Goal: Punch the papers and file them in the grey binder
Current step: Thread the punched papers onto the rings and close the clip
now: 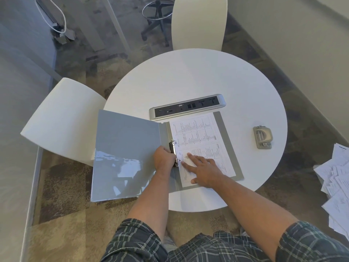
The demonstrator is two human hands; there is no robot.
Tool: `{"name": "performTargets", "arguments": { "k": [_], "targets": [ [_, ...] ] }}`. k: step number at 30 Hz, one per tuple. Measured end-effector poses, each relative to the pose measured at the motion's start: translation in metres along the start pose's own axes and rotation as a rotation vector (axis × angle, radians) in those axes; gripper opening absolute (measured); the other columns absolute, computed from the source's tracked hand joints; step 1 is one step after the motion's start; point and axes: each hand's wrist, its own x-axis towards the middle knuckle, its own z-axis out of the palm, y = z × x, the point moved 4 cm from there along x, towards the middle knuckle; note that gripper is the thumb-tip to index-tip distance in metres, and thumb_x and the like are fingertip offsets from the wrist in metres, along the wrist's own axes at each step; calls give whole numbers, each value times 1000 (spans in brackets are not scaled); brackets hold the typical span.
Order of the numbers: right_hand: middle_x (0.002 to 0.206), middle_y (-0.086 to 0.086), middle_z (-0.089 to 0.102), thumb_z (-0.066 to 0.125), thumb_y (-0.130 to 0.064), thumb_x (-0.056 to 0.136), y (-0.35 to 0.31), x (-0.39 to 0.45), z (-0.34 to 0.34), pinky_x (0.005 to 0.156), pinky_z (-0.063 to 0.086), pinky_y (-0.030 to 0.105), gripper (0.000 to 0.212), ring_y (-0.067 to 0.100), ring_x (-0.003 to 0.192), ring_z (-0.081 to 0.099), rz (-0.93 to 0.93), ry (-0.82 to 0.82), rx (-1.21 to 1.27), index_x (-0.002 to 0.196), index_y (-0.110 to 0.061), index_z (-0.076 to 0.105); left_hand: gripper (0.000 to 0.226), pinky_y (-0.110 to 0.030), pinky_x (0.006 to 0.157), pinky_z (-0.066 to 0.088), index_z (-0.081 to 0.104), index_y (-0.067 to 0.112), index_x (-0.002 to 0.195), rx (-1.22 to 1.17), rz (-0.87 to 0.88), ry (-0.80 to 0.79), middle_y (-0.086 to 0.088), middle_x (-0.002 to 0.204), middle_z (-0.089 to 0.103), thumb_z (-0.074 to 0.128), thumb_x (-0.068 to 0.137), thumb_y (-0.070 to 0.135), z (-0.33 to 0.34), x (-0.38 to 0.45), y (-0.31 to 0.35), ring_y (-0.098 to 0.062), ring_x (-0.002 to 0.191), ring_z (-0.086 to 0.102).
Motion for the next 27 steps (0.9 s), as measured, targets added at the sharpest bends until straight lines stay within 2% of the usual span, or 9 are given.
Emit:
{"name": "performTargets", "arguments": {
  "k": [2,4,8,10,13,16,20,23,27],
  "targets": [
    [170,0,-12,58,-47,97,0,0,0,119,19,53,85,26,156,4,2,0,6,159,-43,0,29,-28,57,47,56,15,89,-64,-14,-5,6,78,57,72,72,-2,-2,-2,1,-20,74,60],
    [170,0,-12,58,-48,97,-1,0,0,119,19,53,85,26,156,4,6,2,13,159,-43,1,29,-24,55,46,54,17,86,-89,-25,-21,9,76,53,74,75,-1,-3,-3,3,-15,70,56],
    [170,-1,-11,60,-48,96,-1,0,0,119,19,53,88,26,156,5,19,4,36,160,-41,-1,12,-35,66,62,69,14,74,-75,18,-66,1,73,71,77,74,5,0,-3,1,-21,70,70],
    [171,-2,-8,63,-47,95,-2,-1,-2,120,20,52,95,26,156,7,32,17,59,160,-37,-5,9,-33,63,60,74,7,79,-88,72,-79,-4,76,74,80,77,13,2,-5,2,-18,63,67],
    [171,-3,-1,68,-44,92,-3,-3,-6,120,22,52,107,25,155,12,48,39,96,159,-33,-13,15,-25,61,53,77,10,79,-139,100,-95,-2,73,74,78,83,24,2,-7,-1,-14,62,63],
    [171,0,4,71,-43,90,-6,-2,-10,117,27,53,113,27,153,20,48,58,70,157,-37,-20,17,-29,66,56,81,10,81,-164,102,-109,-3,77,77,72,87,24,2,-7,-6,-16,66,65],
    [170,4,5,69,-44,91,-8,0,-11,113,33,54,110,31,151,22,32,61,-2,155,-42,-21,10,-30,77,60,82,14,93,-114,122,-99,-1,87,79,77,85,17,-1,-10,-7,-18,81,74],
    [170,5,5,67,-46,92,-8,0,-10,113,34,54,108,32,151,23,28,60,-20,154,-44,-21,11,-26,74,57,83,15,95,-72,132,-91,0,88,79,78,86,19,0,-11,-9,-17,82,72],
    [171,4,2,64,-49,93,-7,0,-8,114,33,53,97,31,152,20,27,41,-44,159,-39,-6,11,-30,75,58,84,17,90,-61,142,-86,0,83,79,80,85,26,0,-12,-11,-17,79,72]
  ]
}}
